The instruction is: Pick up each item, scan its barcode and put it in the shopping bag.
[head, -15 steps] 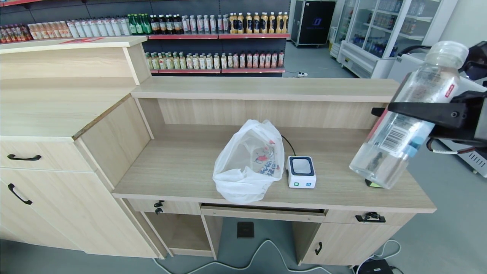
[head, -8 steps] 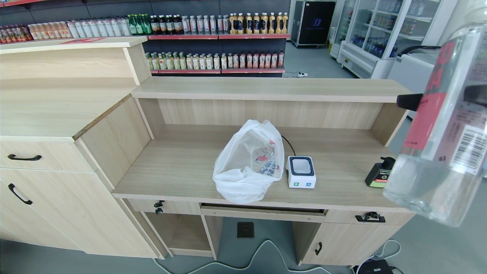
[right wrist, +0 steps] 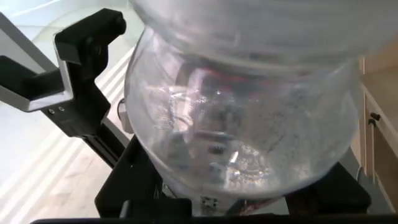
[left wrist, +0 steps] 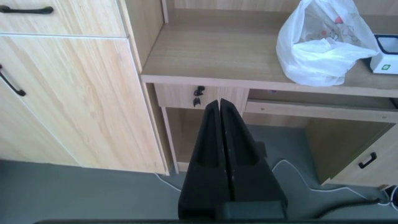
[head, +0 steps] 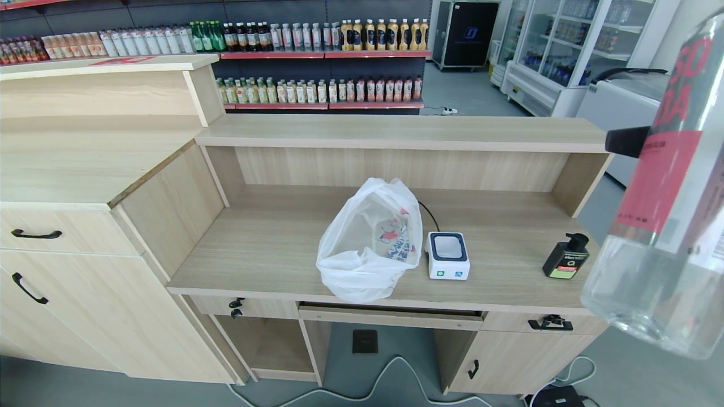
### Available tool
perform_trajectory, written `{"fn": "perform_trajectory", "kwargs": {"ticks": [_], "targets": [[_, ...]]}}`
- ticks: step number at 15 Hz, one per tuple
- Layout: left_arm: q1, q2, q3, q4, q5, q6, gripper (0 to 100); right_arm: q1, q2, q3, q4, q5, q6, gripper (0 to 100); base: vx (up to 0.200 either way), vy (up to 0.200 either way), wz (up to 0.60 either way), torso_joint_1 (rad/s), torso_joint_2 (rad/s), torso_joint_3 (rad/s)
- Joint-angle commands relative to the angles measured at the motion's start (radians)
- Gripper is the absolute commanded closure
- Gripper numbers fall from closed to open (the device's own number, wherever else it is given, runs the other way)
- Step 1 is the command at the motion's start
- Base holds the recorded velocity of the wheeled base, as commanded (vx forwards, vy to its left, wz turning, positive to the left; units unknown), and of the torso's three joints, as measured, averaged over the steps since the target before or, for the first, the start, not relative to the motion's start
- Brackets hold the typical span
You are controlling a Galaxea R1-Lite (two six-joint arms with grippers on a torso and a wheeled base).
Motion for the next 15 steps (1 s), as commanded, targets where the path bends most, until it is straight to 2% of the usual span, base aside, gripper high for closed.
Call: {"fn": "perform_trajectory", "kwargs": {"ticks": [1,7,8,9,10,11,15], "targets": [[0.001,0.000,0.000,0.000,0.000,0.000,100,0.002,-0.010,0.019,0.016,0.001,0.006,100,0.000,0.000,0.00,0.000,0.00,0.000],[0.001,0.000,0.000,0.000,0.000,0.000,100,0.042,-0.007,0.042,0.036,-0.010,-0.003,100,0.000,0.000,0.00,0.000,0.00,0.000],[0.001,0.000,0.000,0.000,0.000,0.000,100,0.064,0.005,0.032,0.045,-0.062,0.000,100,0.000,0.000,0.00,0.000,0.00,0.000],[0.001,0.000,0.000,0.000,0.000,0.000,100,0.118,0.016,0.029,0.047,-0.190,0.001,100,0.000,0.000,0.00,0.000,0.00,0.000],[0.001,0.000,0.000,0.000,0.000,0.000,100,0.153,0.019,0.034,0.047,-0.266,0.000,100,0.000,0.000,0.00,0.000,0.00,0.000],[0.001,0.000,0.000,0.000,0.000,0.000,100,0.174,0.018,0.045,0.047,-0.292,-0.003,100,0.000,0.000,0.00,0.000,0.00,0.000],[0.001,0.000,0.000,0.000,0.000,0.000,100,0.191,0.001,0.091,0.048,-0.288,-0.033,100,0.000,0.000,0.00,0.000,0.00,0.000]]}}
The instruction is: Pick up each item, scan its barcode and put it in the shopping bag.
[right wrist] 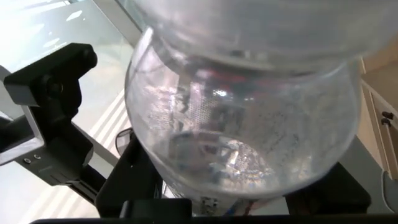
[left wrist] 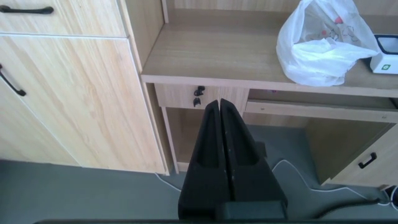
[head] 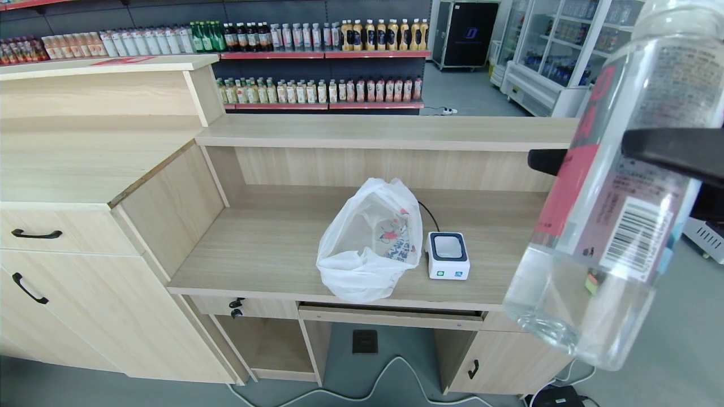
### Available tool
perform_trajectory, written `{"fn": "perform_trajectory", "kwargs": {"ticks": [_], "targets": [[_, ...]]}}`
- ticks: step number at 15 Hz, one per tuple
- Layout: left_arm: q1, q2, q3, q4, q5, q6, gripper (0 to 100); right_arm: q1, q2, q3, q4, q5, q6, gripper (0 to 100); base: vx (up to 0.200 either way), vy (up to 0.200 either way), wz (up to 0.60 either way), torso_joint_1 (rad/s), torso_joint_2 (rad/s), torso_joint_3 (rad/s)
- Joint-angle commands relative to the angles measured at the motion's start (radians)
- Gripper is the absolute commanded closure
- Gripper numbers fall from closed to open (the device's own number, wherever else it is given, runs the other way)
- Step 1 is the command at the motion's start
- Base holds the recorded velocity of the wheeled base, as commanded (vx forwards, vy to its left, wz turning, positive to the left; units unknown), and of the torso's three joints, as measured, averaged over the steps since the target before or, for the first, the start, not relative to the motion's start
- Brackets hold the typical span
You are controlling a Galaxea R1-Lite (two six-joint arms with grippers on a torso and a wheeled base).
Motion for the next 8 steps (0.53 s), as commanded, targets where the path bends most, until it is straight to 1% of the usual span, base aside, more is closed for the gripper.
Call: {"fn": "perform_trajectory", "kwargs": {"ticks": [1,3,6,7,8], "targets": [[0.000,0.000,0.000,0.000,0.001,0.000,100,0.016,-0.008,0.034,-0.001,0.003,-0.030,100,0.000,0.000,0.00,0.000,0.00,0.000],[0.000,0.000,0.000,0.000,0.001,0.000,100,0.022,-0.008,0.056,-0.001,0.003,-0.078,100,0.000,0.000,0.00,0.000,0.00,0.000],[0.000,0.000,0.000,0.000,0.001,0.000,100,0.051,-0.016,0.077,0.000,-0.011,-0.087,100,0.000,0.000,0.00,0.000,0.00,0.000],[0.000,0.000,0.000,0.000,0.001,0.000,100,0.054,-0.016,0.083,0.000,-0.048,-0.098,100,0.000,0.000,0.00,0.000,0.00,0.000],[0.000,0.000,0.000,0.000,0.001,0.000,100,0.076,-0.014,0.085,0.002,-0.114,-0.099,100,0.000,0.000,0.00,0.000,0.00,0.000]]}}
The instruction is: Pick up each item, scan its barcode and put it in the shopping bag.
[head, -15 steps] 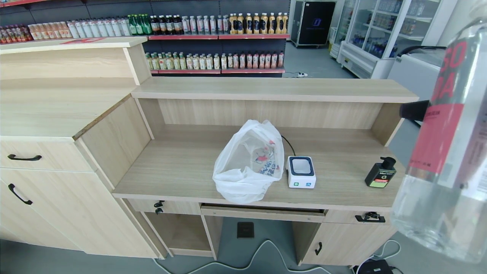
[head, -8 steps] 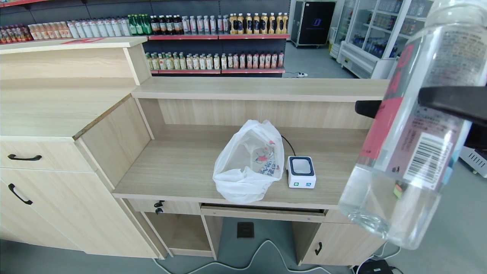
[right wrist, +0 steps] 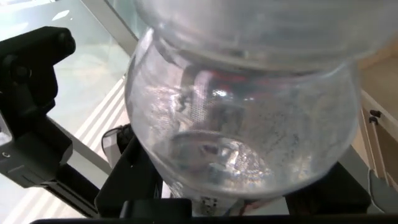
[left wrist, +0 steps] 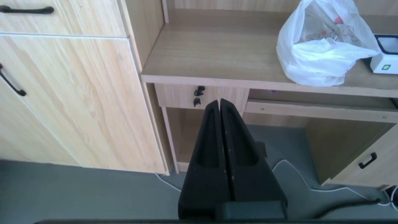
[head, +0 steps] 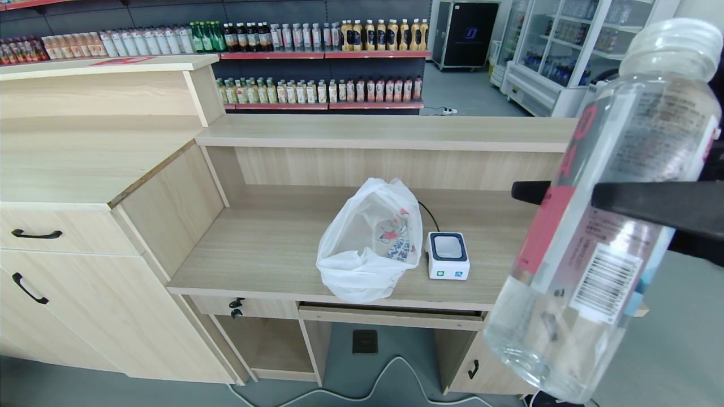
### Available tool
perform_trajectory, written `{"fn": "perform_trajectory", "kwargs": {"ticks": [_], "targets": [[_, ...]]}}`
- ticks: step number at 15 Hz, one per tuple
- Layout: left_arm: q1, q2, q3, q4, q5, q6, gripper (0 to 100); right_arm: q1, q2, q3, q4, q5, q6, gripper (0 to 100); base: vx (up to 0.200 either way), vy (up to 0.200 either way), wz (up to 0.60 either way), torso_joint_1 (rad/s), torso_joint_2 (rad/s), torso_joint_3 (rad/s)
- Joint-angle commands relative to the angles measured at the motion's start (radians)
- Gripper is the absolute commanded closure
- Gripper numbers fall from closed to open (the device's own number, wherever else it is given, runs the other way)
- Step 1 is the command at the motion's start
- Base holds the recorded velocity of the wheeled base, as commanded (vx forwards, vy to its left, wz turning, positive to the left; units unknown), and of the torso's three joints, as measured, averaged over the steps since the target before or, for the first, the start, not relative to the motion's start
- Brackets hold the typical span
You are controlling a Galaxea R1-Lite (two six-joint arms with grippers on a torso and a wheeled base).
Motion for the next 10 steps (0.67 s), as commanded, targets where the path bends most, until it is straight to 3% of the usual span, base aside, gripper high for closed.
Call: {"fn": "perform_trajectory", "kwargs": {"ticks": [1,6,10], "targets": [[-0.001,0.000,0.000,0.000,0.000,0.000,100,0.041,0.005,0.003,0.010,-0.084,-0.004,100,0.000,0.000,0.00,0.000,0.00,0.000],[0.000,0.000,0.000,0.000,0.000,0.000,100,0.082,-0.007,0.026,0.019,-0.111,-0.033,100,0.000,0.000,0.00,0.000,0.00,0.000],[0.000,0.000,0.000,0.000,0.000,0.000,100,0.101,-0.026,0.035,0.110,-0.110,-0.128,100,0.000,0.000,0.00,0.000,0.00,0.000]]}}
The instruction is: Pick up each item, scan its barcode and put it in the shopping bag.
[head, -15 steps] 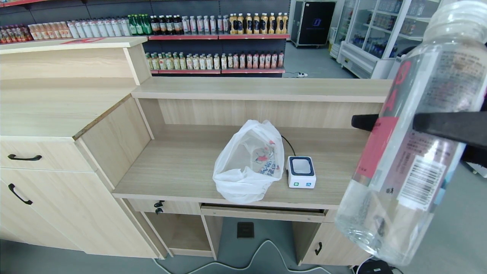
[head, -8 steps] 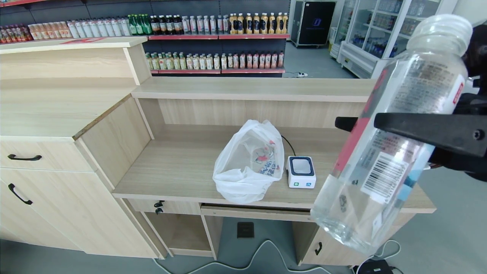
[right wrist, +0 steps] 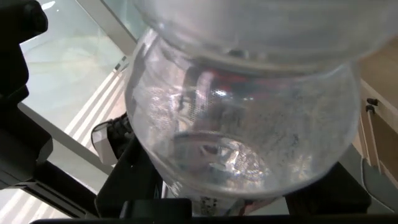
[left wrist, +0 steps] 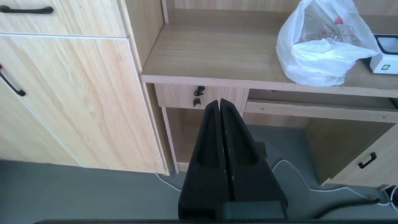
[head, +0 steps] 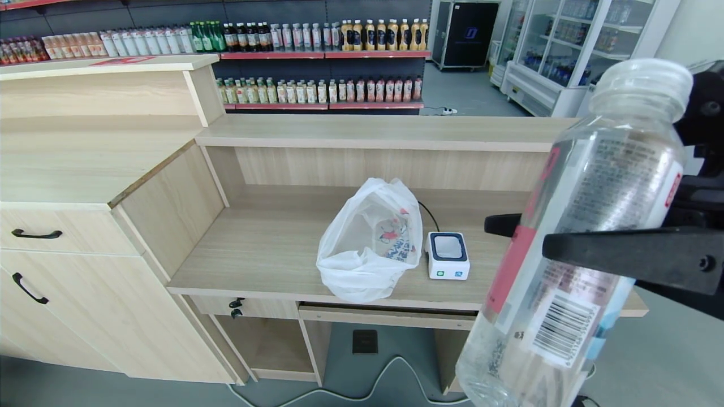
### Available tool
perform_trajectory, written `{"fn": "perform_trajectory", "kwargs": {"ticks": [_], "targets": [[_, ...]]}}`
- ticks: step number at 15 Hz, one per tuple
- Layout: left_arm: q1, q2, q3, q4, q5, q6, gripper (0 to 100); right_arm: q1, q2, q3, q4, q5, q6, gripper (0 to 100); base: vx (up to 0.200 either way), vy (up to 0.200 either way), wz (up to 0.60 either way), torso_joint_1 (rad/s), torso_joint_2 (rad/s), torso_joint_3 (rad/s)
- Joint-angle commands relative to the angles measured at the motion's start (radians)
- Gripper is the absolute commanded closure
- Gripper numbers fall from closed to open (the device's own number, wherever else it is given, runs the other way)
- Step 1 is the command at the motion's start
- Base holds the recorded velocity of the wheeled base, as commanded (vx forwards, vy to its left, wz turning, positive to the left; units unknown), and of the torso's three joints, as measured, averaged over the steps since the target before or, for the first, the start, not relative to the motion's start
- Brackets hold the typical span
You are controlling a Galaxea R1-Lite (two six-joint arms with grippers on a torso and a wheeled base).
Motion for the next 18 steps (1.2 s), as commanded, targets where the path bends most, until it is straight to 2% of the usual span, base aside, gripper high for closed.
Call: {"fn": "perform_trajectory", "kwargs": {"ticks": [1,14,16,18], "targets": [[0.001,0.000,0.000,0.000,0.000,0.000,100,0.003,-0.009,-0.001,0.011,0.001,-0.008,100,0.000,0.000,0.00,0.000,0.00,0.000],[0.001,0.000,0.000,0.000,0.000,0.000,100,-0.019,-0.024,-0.019,0.011,-0.001,-0.008,100,0.000,0.000,0.00,0.000,0.00,0.000],[0.001,0.000,0.000,0.000,0.000,0.000,100,-0.100,-0.013,-0.019,-0.006,-0.004,-0.035,100,0.000,0.000,0.00,0.000,0.00,0.000],[0.001,0.000,0.000,0.000,0.000,0.000,100,-0.307,0.026,-0.033,0.001,-0.004,-0.138,100,0.000,0.000,0.00,0.000,0.00,0.000]]}}
